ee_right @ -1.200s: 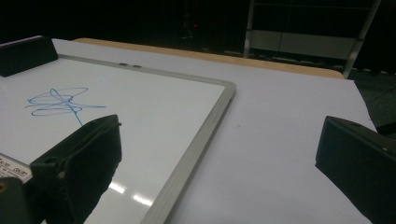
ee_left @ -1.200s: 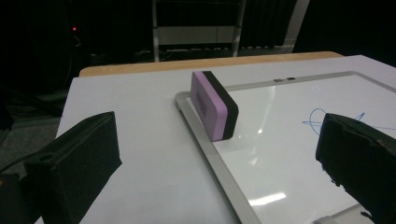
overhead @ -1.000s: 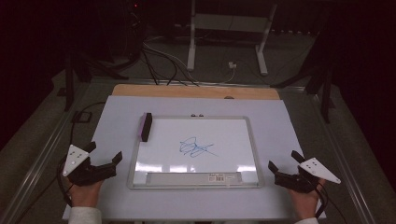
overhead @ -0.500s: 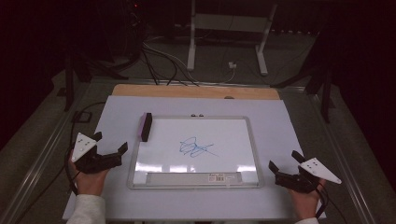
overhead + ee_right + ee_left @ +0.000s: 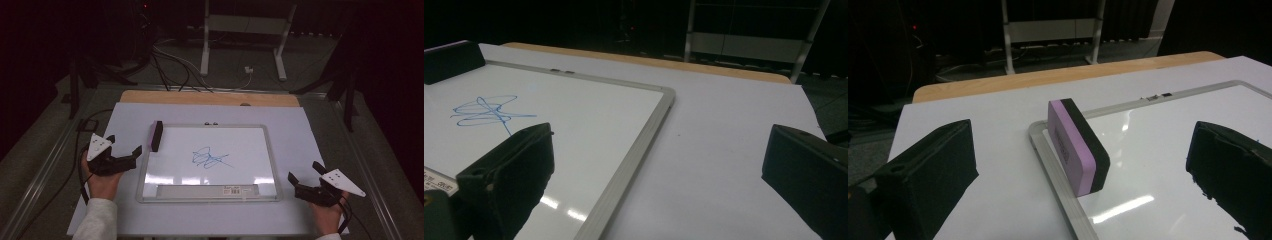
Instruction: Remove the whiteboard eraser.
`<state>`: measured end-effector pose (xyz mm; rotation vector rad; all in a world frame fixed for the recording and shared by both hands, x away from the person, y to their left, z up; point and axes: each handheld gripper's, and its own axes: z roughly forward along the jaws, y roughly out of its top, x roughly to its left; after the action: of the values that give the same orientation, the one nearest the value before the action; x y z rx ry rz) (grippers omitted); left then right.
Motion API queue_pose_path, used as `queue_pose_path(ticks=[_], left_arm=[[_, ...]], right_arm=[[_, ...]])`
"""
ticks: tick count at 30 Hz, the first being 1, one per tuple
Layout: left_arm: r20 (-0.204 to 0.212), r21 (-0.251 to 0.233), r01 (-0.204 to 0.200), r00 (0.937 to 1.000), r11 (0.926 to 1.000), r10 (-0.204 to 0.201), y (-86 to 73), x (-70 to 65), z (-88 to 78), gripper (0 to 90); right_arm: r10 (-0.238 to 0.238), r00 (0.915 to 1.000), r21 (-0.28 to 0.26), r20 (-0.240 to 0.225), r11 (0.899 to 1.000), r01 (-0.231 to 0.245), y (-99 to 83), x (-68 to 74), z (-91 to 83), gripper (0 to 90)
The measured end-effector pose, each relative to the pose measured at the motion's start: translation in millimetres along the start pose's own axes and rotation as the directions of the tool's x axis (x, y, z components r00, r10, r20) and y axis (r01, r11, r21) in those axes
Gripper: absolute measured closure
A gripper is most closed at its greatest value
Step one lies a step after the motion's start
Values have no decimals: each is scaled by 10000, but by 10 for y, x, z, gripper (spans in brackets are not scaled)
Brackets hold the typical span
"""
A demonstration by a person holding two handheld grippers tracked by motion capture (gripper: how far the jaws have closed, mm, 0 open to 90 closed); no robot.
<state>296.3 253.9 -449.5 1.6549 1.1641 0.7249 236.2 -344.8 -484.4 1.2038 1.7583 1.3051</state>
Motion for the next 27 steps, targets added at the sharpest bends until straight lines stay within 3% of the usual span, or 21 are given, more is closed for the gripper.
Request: queue_pose_path(ticks=[27], left_arm=[[-248,463,416,9989,9981,-404,43,121,281,13]], right_arm=[[-17,10000,48,-62,10000,17,-3,3,9,6]])
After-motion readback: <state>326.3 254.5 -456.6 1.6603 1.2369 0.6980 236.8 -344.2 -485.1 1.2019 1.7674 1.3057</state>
